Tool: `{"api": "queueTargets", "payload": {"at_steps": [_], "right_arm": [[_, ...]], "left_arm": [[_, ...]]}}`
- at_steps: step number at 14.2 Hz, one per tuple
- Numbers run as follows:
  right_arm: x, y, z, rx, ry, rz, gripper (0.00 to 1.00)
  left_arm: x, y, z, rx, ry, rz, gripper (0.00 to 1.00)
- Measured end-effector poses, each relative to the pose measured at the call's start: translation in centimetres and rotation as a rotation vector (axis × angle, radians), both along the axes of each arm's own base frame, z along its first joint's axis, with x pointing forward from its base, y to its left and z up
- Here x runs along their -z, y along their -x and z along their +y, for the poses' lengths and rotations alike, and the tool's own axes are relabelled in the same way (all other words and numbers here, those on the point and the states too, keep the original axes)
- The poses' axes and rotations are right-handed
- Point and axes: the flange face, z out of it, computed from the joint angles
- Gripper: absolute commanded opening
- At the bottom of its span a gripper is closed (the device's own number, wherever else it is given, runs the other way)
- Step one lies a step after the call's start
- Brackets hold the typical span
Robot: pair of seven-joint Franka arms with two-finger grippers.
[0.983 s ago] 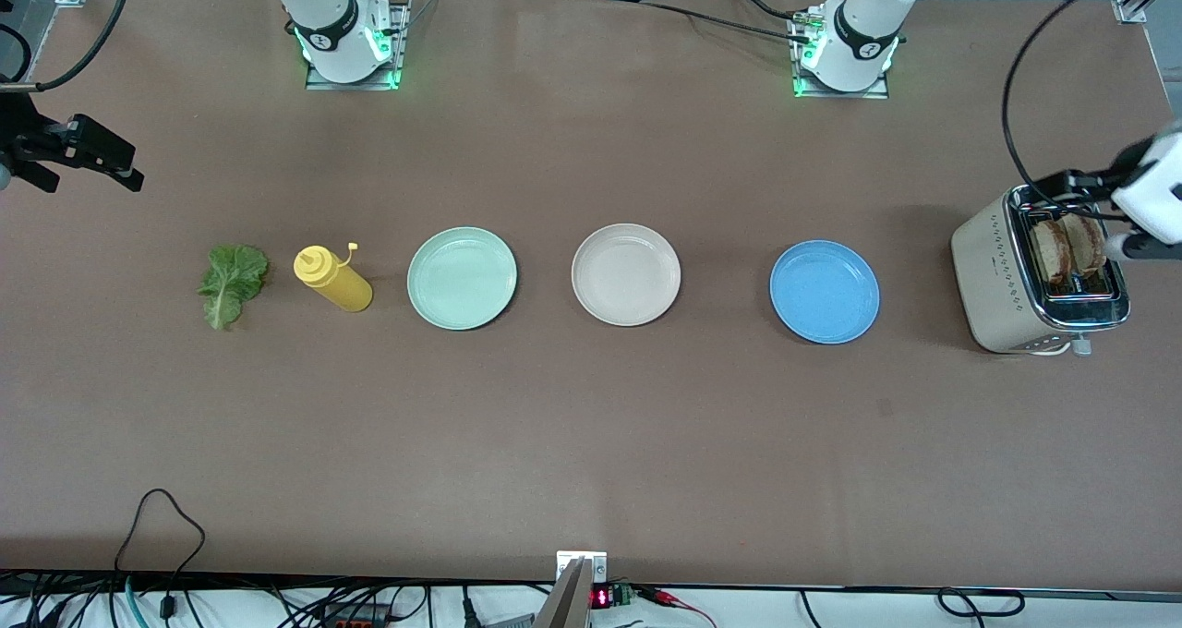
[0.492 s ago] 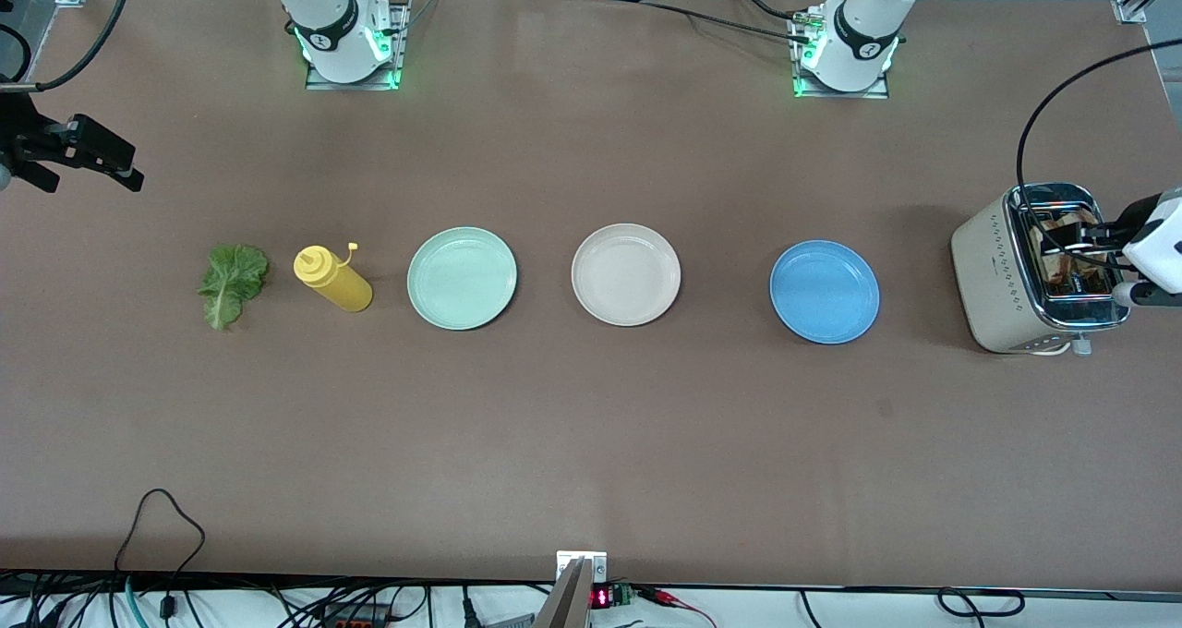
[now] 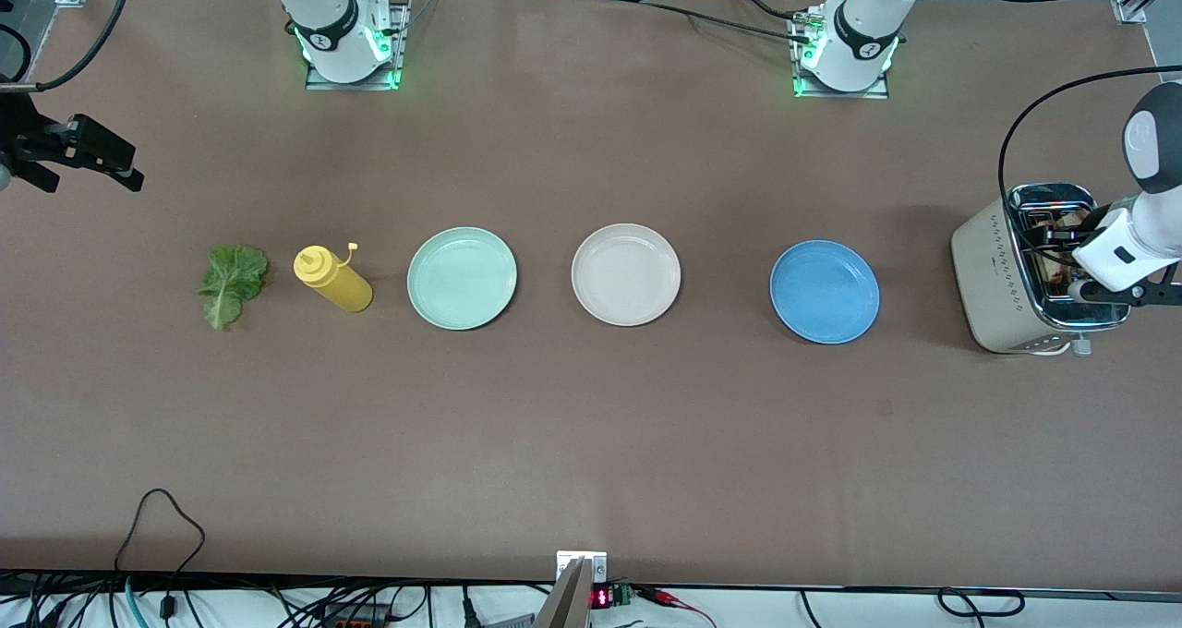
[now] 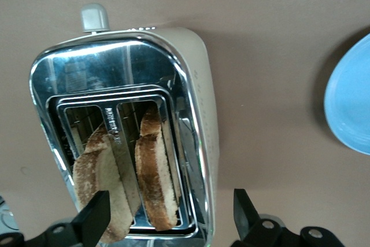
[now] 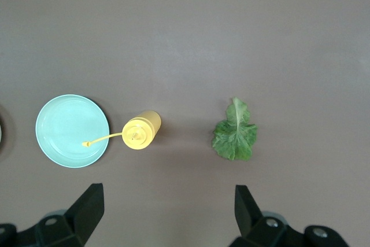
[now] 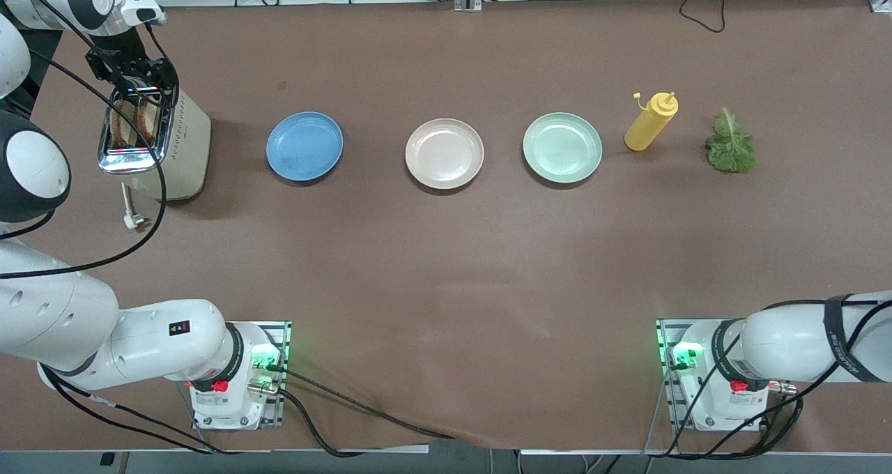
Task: Make sandwich in beige plate with both arms
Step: 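Lower the left gripper into the toaster and grasp a bread slice, then lift the bread slice out and carry it toward the beige plate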
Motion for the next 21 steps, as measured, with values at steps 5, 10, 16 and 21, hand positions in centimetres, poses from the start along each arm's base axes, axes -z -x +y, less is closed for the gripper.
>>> {"api": "queueTargets", "payload": {"at_steps": [5,10,16,21], "right_arm": [[0.0,0.0,0.0,0.000,0.000,0.000,1.00],[0.0,0.0,0.0,0.000,0.000,0.000,1.00],[0.0,0.0,0.0,0.000,0.000,0.000,1.00],[0.0,0.0,0.0,0.000,0.000,0.000,1.00]], "left_arm": [[1.7,1.1,0.6,-0.001,-0.011,0.004,0.40],[1.8,1.9,0.8,-0.069,-0.025,-0.001,0.01],[1.2,2.0,0.8,-0.092,-0.033,-0.015,0.01],[-1.7,2.4,1.0,-0.111,-0.042,-0.013,0.01]]}}
